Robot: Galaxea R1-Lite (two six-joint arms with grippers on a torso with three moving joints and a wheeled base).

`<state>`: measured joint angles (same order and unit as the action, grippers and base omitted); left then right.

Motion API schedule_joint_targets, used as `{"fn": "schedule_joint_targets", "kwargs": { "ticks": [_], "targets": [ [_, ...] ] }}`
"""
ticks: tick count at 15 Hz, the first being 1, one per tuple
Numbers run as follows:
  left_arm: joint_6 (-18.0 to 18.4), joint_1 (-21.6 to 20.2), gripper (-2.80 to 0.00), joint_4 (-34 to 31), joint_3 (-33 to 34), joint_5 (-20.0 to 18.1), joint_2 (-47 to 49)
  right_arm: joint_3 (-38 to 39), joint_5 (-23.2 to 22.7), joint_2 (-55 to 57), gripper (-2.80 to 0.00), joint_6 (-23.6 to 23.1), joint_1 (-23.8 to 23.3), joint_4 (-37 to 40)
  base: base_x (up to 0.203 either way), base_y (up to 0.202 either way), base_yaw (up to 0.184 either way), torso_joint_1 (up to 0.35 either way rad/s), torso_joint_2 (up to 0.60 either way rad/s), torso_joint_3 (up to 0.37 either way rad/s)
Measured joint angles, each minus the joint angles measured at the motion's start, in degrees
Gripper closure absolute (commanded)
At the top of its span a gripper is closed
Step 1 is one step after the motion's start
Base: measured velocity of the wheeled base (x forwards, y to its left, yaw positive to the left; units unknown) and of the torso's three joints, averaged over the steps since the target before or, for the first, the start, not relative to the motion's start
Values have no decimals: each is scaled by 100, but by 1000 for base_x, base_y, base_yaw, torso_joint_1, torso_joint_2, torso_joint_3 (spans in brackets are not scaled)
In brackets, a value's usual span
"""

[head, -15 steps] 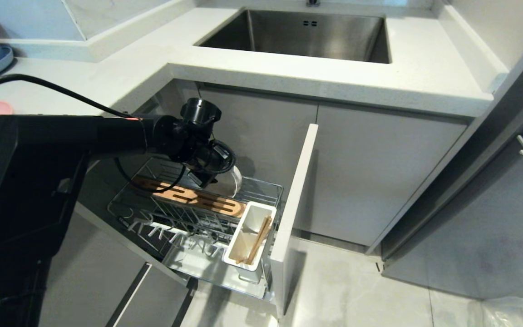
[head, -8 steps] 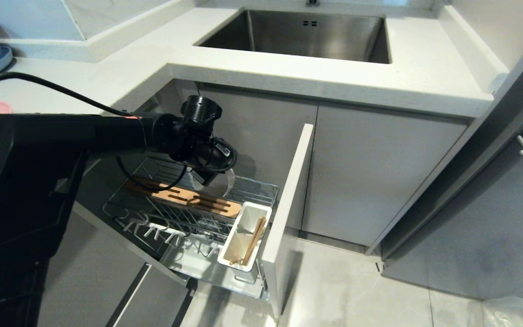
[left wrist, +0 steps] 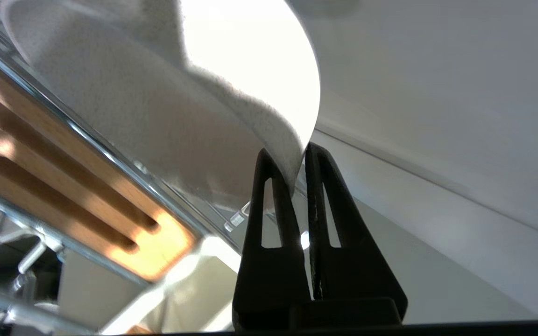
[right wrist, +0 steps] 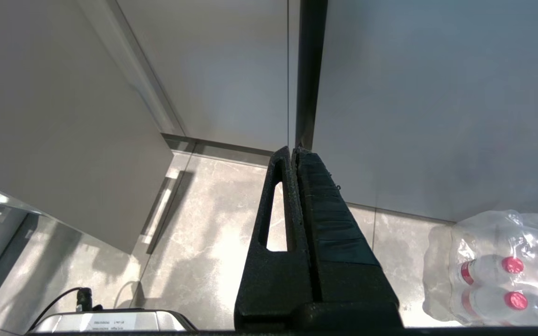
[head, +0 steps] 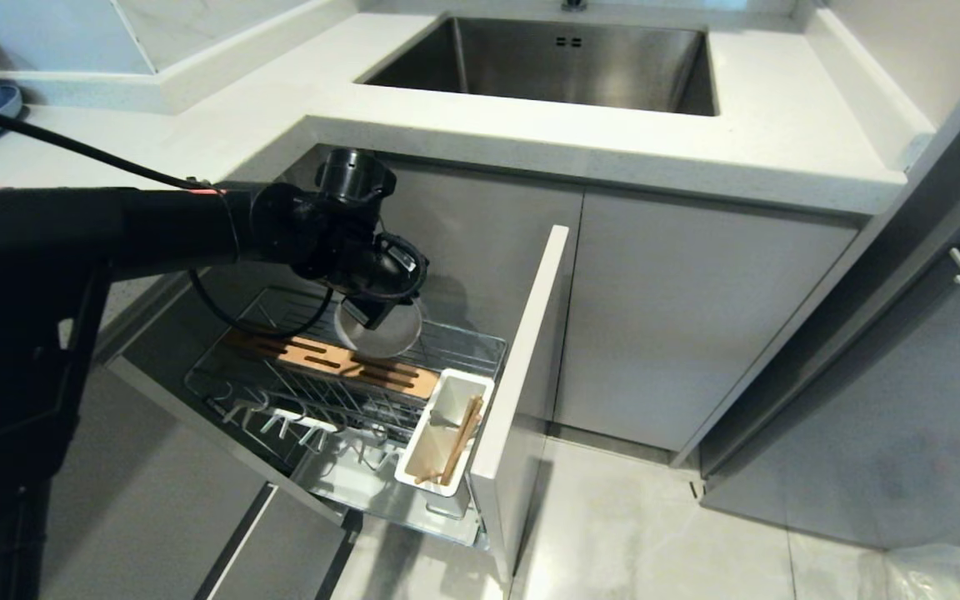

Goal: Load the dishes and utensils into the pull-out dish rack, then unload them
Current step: Take the bowl out of the cupboard

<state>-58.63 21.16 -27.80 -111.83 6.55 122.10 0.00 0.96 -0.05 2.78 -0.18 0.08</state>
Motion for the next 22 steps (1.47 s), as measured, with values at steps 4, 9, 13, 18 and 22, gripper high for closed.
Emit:
{"fn": "schedule_joint_targets", "kwargs": {
  "ticks": [4, 9, 13, 18, 22],
  "targets": [
    [-101, 85, 0, -75, -6, -157, -370, 0, 0, 0, 0, 1, 0, 2, 0, 0, 0, 0, 0, 0],
    [-102, 324, 0, -313, -6, -161, -897, 0, 0, 0, 0, 2, 0, 2, 0, 0, 0, 0, 0, 0],
    [-3, 615, 0, -624, -13, -21, -1616, 0, 0, 0, 0, 1, 0, 2, 0, 0, 0, 0, 0, 0],
    [1319, 942, 0, -706, -17, 918, -2664, 0, 0, 0, 0, 2, 0, 2, 0, 0, 0, 0, 0, 0],
    [2568, 667, 0, -1107, -17, 1971, -3369, 0, 0, 0, 0, 2, 0, 2, 0, 0, 0, 0, 0, 0]
  ]
}}
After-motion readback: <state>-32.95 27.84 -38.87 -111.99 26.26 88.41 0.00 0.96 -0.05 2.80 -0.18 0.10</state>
